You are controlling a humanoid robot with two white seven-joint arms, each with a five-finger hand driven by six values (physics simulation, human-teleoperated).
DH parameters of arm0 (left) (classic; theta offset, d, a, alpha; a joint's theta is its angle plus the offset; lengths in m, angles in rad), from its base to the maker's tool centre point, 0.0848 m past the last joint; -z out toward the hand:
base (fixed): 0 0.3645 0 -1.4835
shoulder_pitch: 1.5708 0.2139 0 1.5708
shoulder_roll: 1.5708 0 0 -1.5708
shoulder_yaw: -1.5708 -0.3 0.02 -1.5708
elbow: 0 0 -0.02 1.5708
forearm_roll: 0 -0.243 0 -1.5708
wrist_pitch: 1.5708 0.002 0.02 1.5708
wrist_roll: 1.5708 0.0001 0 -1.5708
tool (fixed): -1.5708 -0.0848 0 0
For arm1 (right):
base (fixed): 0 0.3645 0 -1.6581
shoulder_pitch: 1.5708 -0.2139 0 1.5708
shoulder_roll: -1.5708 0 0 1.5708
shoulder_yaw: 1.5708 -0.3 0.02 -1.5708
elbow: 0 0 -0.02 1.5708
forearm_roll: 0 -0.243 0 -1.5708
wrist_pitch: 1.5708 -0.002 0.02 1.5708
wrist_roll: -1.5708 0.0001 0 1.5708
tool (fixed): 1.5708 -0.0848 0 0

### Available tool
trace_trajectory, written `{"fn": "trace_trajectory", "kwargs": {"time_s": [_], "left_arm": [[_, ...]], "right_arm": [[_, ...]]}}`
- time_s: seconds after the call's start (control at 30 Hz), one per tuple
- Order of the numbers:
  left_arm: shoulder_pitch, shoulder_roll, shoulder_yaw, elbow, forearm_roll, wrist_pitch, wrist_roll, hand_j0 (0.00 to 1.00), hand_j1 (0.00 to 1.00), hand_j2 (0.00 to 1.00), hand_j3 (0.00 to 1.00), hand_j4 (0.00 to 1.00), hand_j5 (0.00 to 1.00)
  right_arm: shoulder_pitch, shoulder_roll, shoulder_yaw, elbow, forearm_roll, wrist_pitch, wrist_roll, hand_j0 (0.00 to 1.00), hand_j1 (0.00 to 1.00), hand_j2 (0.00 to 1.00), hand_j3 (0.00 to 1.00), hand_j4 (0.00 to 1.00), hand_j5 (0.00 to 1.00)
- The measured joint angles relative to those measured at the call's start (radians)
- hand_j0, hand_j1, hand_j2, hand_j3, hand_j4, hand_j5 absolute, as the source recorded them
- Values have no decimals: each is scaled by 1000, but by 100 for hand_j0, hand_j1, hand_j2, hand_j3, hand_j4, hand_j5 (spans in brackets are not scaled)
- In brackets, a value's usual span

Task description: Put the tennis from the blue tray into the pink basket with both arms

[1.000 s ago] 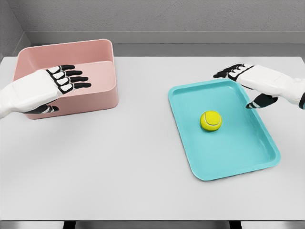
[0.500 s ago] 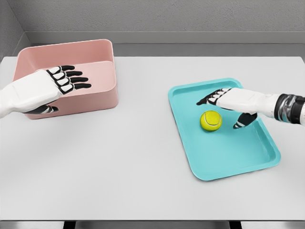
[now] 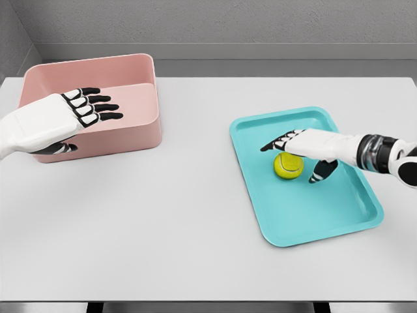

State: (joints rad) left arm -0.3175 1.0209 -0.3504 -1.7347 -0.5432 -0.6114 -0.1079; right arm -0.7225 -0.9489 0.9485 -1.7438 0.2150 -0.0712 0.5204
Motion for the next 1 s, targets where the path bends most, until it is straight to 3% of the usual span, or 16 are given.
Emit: {"fn": "trace_trajectory", "kwargs": {"time_s": [0.4, 0.6, 1.0], "left_arm": [[3, 6, -4, 0, -1, 0, 0, 100, 100, 100, 100, 100, 100], [3, 8, -5, -1, 0, 0, 0, 100, 100, 100, 100, 100, 100], [3, 9, -6, -2, -1, 0, 0, 100, 100, 100, 100, 100, 100]], "right_arm": [[0, 4, 30, 18, -1, 90, -2, 100, 100, 100, 100, 100, 100], [-63, 36, 68, 28, -1, 133, -2, 100, 100, 100, 100, 100, 100], [-61, 48, 111, 32, -1, 143, -2, 100, 100, 100, 100, 100, 100]]}}
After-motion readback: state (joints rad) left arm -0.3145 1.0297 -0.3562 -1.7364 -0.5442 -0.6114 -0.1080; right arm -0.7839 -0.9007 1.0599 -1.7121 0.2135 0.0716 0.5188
